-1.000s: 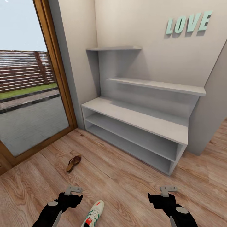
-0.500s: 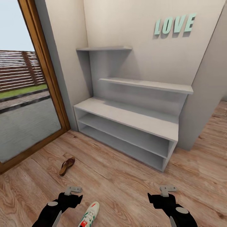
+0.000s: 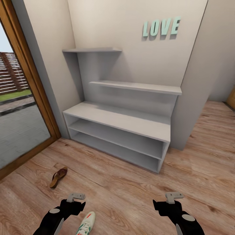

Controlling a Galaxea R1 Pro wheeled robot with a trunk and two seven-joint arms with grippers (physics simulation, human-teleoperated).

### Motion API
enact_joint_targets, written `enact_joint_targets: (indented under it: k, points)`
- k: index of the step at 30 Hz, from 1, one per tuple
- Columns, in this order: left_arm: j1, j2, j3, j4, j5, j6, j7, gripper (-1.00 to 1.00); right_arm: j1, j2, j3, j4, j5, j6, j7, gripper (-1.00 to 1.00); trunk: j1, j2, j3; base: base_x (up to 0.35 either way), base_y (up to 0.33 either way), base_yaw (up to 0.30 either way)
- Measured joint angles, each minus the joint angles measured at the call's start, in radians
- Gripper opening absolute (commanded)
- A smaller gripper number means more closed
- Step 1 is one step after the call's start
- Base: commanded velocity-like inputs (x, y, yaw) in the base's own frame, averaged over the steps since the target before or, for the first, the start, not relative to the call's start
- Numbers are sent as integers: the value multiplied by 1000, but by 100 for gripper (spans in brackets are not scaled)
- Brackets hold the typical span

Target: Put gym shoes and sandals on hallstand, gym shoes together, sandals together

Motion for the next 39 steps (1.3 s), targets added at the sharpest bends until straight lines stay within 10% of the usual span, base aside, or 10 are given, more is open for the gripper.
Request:
enact_joint_targets:
  k: [16,35,39]
  points:
    - [0,-1,1,0,0,0,0,100,0,0,0,0,0,0,1,100,0,0,0,0,0,-13]
    - [0,0,1,0,0,-2,0,100,0,0,-3,0,0,0,1,100,73,-133,-78,0,0,0]
    - [0,0,0,2,4,-109,-2,100,0,0,-3,0,0,0,1,100,88,-161,-97,0,0,0]
